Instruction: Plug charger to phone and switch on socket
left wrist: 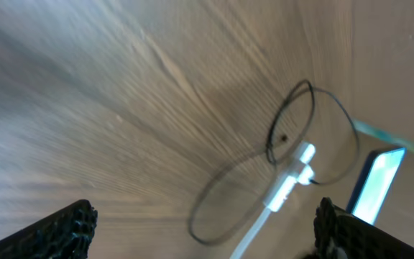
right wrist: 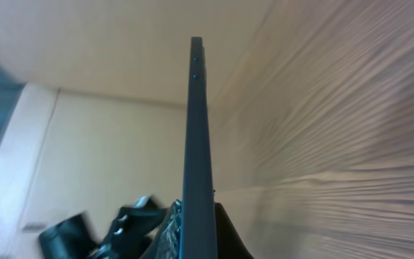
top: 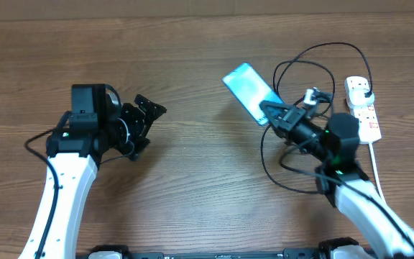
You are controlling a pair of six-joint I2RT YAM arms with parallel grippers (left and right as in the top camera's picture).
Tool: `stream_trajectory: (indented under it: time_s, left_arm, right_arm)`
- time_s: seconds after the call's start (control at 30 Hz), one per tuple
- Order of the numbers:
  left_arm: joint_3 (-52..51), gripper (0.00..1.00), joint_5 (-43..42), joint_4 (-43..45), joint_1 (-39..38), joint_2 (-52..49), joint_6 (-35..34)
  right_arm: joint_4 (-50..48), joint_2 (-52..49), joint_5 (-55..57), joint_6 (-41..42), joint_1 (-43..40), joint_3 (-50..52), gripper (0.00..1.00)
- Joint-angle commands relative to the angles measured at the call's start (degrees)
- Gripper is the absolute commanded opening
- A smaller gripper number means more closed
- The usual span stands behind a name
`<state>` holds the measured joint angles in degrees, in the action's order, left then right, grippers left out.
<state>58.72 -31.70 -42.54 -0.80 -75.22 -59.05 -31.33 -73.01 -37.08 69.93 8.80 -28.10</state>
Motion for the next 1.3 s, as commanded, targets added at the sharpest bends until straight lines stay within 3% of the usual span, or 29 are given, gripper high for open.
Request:
stream_trajectory:
  time_s: [0.0,0.17,0.4,0.73,1.0,1.27]
  left_arm:
    - [-0.7,1.00,-6.7,1.8,-1.2,-2.6,-10.2]
    - [-0.7,1.00,-10.6,7.0,-3.1,-5.8,-14.9]
    - [-0.7,0.99,-5.0,10.4,-7.5,-8.0,-14.6]
    - [-0.7,1.00,-4.0,17.3,-12.0,-8.1,-16.0]
    - [-0.7,0.98,-4.1,17.3,-13.2,-8.1,-16.4]
    - [-0.7,0.85,-3.9,17.4,-13.9,-8.1,-16.4]
  right_arm:
    - [-7.1,-6.8,-7.0,11.8,2.9,-0.5,0.04]
    - [-12.0,-13.6,-10.2,20.0,6.8,-0.5,0.04]
    - [-12.5,-13.8,-10.0,27.2,9.0,-0.5,0.04]
    - [-12.5,-13.8,-9.9,38.2,11.3,-0.5,0.04]
    - [-12.5,-13.8,-6.7,40.0,13.6,-0.5,0.04]
    - [-12.5,-13.8,-4.5,42.7,14.8,-0.5,0.04]
